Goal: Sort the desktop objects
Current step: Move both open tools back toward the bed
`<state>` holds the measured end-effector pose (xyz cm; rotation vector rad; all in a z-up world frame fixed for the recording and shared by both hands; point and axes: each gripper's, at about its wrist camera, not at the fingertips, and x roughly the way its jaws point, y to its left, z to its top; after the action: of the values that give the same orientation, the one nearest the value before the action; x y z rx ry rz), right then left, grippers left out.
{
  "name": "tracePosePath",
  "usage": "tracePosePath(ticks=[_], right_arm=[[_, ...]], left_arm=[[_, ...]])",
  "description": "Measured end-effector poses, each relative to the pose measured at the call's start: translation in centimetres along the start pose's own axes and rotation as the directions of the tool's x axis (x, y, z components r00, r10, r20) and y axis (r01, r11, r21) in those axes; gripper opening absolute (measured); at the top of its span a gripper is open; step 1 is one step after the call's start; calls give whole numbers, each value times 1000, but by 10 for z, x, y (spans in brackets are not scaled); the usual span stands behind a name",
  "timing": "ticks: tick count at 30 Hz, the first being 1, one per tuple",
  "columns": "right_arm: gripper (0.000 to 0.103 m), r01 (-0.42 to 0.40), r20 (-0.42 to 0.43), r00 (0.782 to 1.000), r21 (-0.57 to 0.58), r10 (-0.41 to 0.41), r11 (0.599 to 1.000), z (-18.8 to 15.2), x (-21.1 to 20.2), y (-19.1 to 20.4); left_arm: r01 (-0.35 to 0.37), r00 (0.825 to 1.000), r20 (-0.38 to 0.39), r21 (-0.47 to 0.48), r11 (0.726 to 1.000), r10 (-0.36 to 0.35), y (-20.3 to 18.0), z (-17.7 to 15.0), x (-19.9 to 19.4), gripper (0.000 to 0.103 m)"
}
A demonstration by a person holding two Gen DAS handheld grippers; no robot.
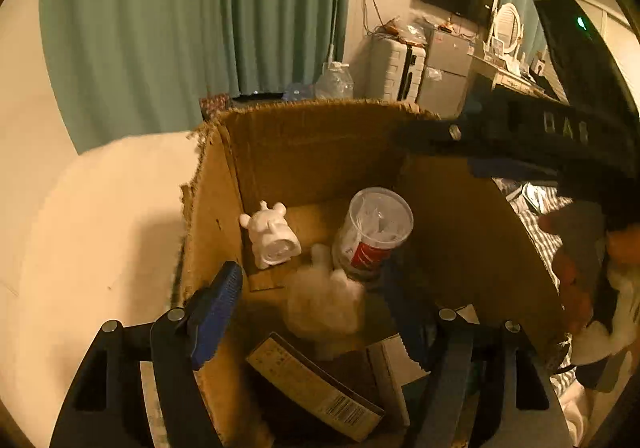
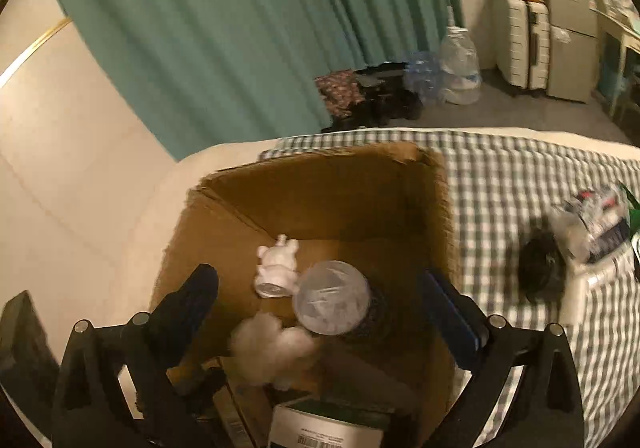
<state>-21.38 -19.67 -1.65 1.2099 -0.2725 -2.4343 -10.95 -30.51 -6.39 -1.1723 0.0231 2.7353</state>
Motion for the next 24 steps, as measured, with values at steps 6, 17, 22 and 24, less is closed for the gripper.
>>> tracePosePath(ticks=[6,17,22,24], right_arm=[[101,25,35,999,-46,-23,999,-14,-44,-2],[101,216,252,951,-133,-178,967,-44,-191,-76],[101,310,293,914,-55,-282,949,-64,-226,-137],[101,340,285,904,-30,-318,940,-75,-231,-162]], left_arm=[[23,1000,19,-65,998,-22,0,6,-20,76],[32,999,20,-130,991,-30,-82,16,-49,96],[104,993,88,-275,956,-83,-141,9,-64,101],[107,990,113,-276,955,-79,-174,6,-64,102]])
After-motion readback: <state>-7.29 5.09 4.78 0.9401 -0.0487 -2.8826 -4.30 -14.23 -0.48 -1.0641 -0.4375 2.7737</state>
